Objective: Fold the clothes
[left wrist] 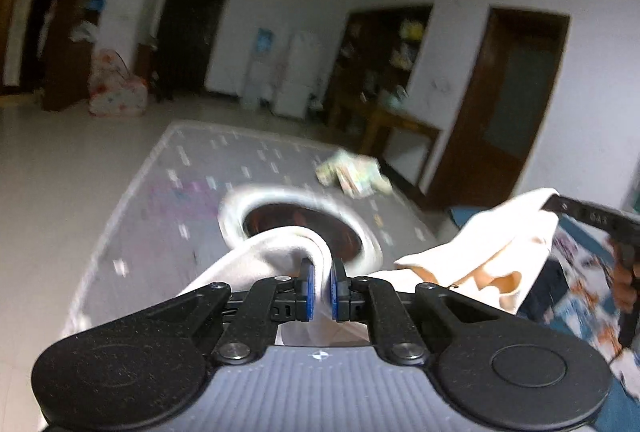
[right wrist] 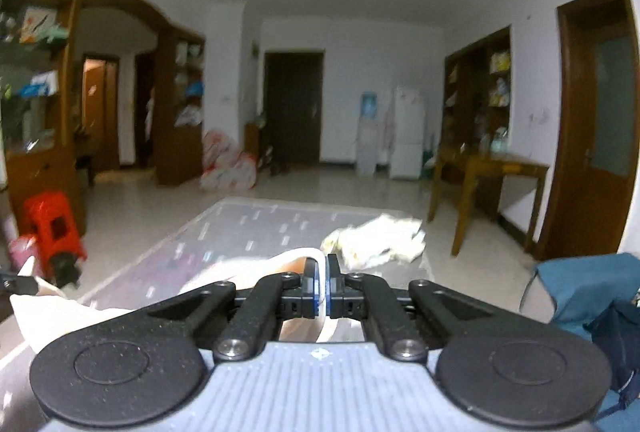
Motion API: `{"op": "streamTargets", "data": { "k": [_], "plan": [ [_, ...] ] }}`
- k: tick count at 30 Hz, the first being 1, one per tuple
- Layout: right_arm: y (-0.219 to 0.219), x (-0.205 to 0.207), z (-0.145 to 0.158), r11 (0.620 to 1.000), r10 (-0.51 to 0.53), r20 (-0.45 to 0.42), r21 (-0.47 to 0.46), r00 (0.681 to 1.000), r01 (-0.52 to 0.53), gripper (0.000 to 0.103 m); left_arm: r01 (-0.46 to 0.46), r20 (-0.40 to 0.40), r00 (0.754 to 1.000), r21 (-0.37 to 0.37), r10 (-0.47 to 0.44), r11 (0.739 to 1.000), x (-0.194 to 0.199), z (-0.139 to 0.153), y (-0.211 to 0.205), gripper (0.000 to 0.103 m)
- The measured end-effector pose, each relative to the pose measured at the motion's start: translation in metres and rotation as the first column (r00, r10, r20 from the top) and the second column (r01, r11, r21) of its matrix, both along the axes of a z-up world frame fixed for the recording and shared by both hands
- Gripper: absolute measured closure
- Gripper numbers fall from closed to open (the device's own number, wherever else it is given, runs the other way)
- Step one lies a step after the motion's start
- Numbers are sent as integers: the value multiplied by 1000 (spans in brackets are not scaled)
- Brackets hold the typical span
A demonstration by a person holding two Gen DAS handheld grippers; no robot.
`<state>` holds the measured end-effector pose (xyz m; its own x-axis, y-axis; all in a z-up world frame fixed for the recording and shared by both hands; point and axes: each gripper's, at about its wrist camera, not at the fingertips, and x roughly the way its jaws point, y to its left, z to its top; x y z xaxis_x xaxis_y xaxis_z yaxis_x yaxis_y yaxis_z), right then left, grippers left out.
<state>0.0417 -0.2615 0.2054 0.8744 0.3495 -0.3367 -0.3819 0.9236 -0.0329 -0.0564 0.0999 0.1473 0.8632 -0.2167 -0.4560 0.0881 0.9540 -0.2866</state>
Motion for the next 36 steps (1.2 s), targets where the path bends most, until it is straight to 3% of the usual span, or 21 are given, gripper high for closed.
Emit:
{"op": "streamTargets", "data": {
  "k": [4,9,11,14,15,18,22,24,28,31,34,36],
  "plan": [
    [-21,-22,-33,999,18,-164,-40,986,-25,101,89,-99,991,-2,-89,996,-29,-33,-13,94],
    [-45,-53,-85,996,-3,-388,-78,922,-29,100,206,-226,954,6,-199,979,-60,-76,-33,94],
    [-50,-66,-106,995,-18,-450,-93,893,-27,99,220,-273,938,0,-211,976,-66,-89,-34,91],
    [-53,-87,-127,991,-41,-508,-131,861,-30,92,194,-303,935,-5,-186,981,-71,-101,-31,84],
    [-55,-95,-130,987,-45,-509,-154,860,-40,90,188,-297,938,-6,-181,982,-73,-100,-29,82],
    [-59,-113,-123,980,-55,-471,-195,880,-43,82,168,-262,951,4,-161,986,-78,-95,-22,64],
    [-45,-123,-109,982,17,-415,-164,910,-93,80,133,-214,968,13,-127,991,-77,-85,-15,61],
    [-26,-123,-109,975,102,-407,-140,908,-173,66,122,-214,970,2,-118,993,-76,-84,-15,58],
    [17,-123,-123,935,250,-417,-131,874,-330,64,97,-235,967,-3,-95,995,-77,-91,-19,50],
    [45,-127,-136,897,323,-413,-155,852,-415,61,50,-260,964,-44,-60,998,-76,-98,-16,50],
    [62,-127,-148,875,345,-401,-189,849,-445,60,55,-268,960,-80,-75,995,-76,-103,-20,53],
    [73,-127,-156,862,348,-387,-225,854,-454,64,65,-271,959,-82,-85,995,-76,-107,-24,64]
  ]
}}
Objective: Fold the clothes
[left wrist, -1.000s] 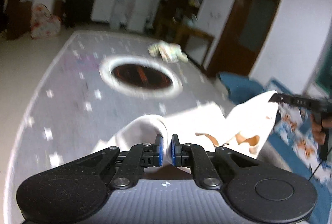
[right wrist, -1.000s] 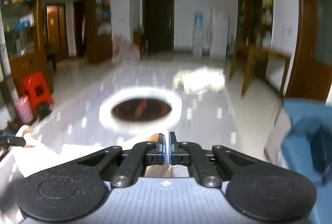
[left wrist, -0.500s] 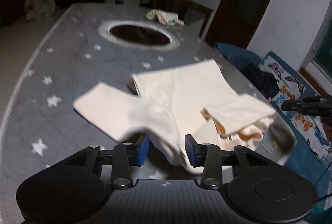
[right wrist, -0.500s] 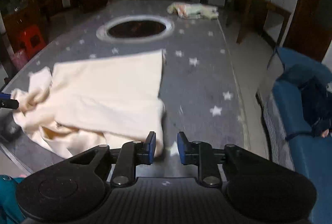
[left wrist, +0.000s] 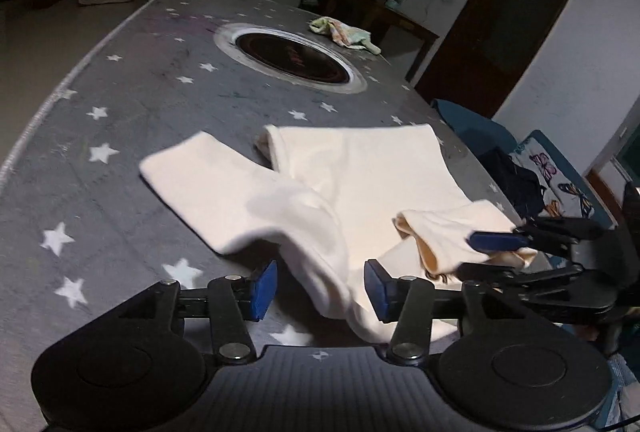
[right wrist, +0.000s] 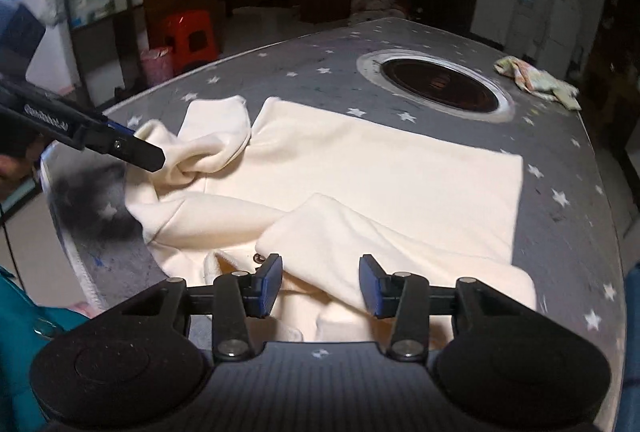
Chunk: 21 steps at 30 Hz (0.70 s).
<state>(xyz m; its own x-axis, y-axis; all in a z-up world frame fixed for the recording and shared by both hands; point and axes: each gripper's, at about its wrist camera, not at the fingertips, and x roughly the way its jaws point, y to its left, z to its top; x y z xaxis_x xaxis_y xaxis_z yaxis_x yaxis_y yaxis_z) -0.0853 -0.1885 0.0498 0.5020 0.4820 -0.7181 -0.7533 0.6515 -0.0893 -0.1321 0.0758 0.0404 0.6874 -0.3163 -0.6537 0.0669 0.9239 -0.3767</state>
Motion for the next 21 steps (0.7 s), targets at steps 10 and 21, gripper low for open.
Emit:
{"op": "streamTargets", "data": {
  "k": [10,21],
  "plan": [
    [-45,14,18,958,-282,159,97,946,269,101,-70,0,998,56,70,996,-6,-5,16,93],
    [-140,37,5,721,-690,154,58,707,690,90,-126,21,992,163,124,979,-17,3,40,78]
  ]
}}
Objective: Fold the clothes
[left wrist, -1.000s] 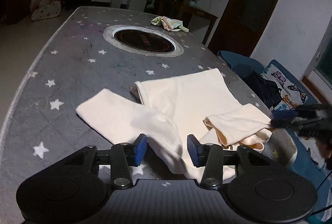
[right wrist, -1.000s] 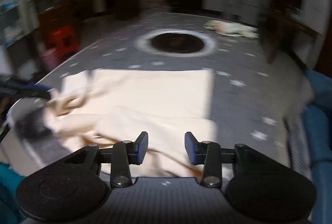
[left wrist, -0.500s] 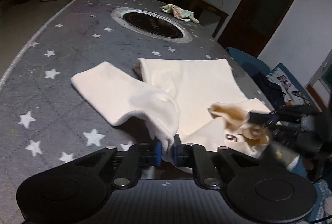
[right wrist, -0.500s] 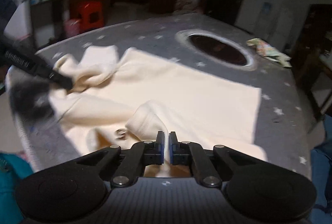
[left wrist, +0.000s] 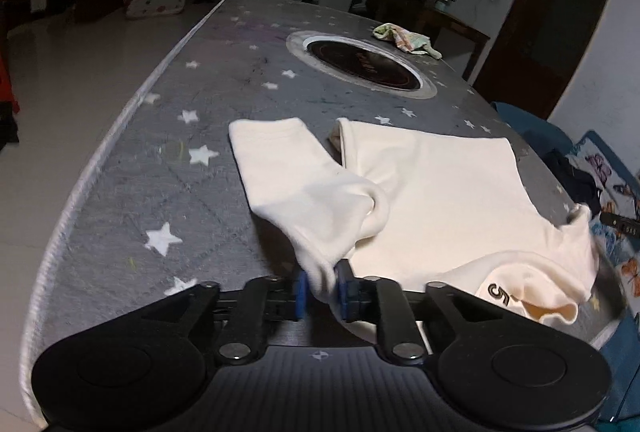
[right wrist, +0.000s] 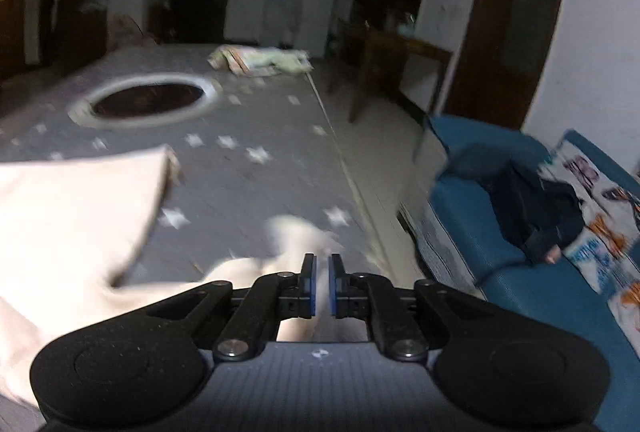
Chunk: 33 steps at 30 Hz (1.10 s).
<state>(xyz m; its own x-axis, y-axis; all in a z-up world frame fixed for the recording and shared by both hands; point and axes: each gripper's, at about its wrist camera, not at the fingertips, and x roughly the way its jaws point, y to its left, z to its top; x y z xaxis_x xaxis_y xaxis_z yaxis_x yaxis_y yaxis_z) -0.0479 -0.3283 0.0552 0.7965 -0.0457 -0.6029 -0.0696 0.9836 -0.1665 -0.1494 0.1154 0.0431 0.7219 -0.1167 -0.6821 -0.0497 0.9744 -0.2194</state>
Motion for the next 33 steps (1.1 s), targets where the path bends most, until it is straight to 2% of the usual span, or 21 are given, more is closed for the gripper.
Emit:
{"op": "streamTargets", "data": {
  "k": [2,5,7,9,12,15,17,22,25,28,33],
  "plan": [
    [-6,-5,1,1000,-10,1,12,1000,10,82,6,29,1000,10,-7,1000,-3,8,1,71],
    [-5,-13,9,997,38,-4,64,999,-37,81,51,83,995,-3,-50,999,-9,19,-3,70],
    [4,-19,16,985,122,-19,125,992,-119,81,120,124,985,-15,-117,993,-12,25,-13,68],
    [17,-25,21,953,244,-26,193,969,-234,81,202,150,969,-15,-197,979,-13,27,-29,67],
    [46,-37,22,881,431,-37,234,901,-412,81,300,160,943,-16,-293,954,-9,26,-52,67],
    [77,-51,20,794,590,-39,207,807,-571,81,361,175,919,-4,-354,933,-8,28,-69,61],
    [93,-57,18,742,662,-48,185,748,-644,81,347,182,921,17,-344,938,-9,30,-70,60],
    [115,-69,13,653,757,-90,148,647,-743,81,340,187,922,35,-340,940,-10,33,-68,60],
    [122,-68,10,622,783,-124,145,609,-770,80,405,181,898,11,-400,914,-8,30,-80,60],
    [131,-62,4,593,805,-157,159,572,-790,80,455,134,882,3,-451,891,1,18,-96,60],
    [136,-55,4,561,825,-203,188,527,-806,80,473,71,876,60,-477,879,6,7,-110,60]
  ]
}}
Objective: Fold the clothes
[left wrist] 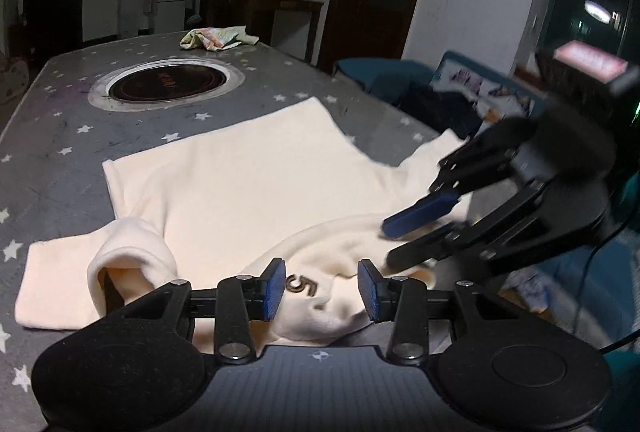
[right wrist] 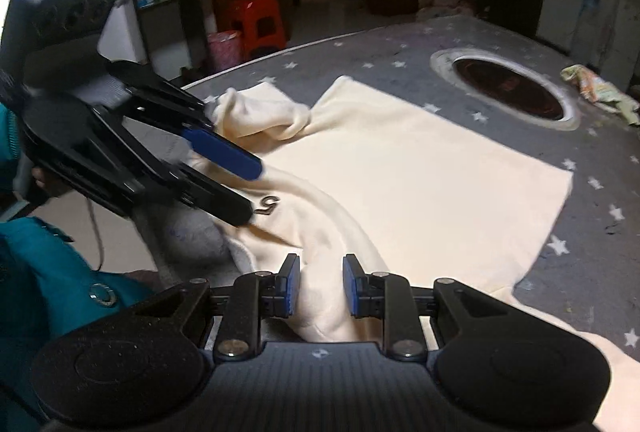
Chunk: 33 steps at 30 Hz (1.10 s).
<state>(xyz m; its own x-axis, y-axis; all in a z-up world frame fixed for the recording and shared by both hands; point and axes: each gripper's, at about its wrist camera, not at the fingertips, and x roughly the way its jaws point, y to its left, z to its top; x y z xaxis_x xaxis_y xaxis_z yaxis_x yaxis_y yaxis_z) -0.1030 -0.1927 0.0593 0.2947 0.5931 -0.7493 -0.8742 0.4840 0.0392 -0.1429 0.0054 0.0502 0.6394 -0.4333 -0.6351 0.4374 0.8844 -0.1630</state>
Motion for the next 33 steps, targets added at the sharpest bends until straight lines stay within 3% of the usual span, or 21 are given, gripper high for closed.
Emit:
{"op": "streamTargets", "data": {
  "k": [9,12,15,16,19,23,29,32,33],
  "plan": [
    [4,22,24,990,129,-47,-59,990,-132,80,22,-39,999,49,-20,999,0,-13,0,62],
    [-3,35,40,987,123,-13,-99,992,-124,80,16,-46,999,41,-14,999,0,-15,1,68],
    [-9,43,49,990,111,-29,-89,993,-113,80,22,-40,999,41,-21,999,0,-17,1,80],
    [-9,41,49,989,121,-35,-82,992,-124,80,23,-37,999,42,-22,999,0,-18,1,85],
    [-4,31,43,985,155,-38,-75,987,-158,80,36,5,999,32,-36,999,-3,-12,2,88],
    [10,19,30,975,204,-60,-79,977,-209,71,64,66,996,-13,-63,998,-9,0,9,89],
    [26,7,7,956,245,-73,-146,967,-253,72,141,80,987,-20,-139,990,-23,0,12,89],
    [30,1,-4,947,244,-55,-200,968,-250,95,169,74,983,-6,-168,986,-29,-4,13,89],
    [30,0,-4,947,246,-50,-200,968,-251,96,175,71,982,-4,-174,985,-29,-4,13,89]
  ]
}}
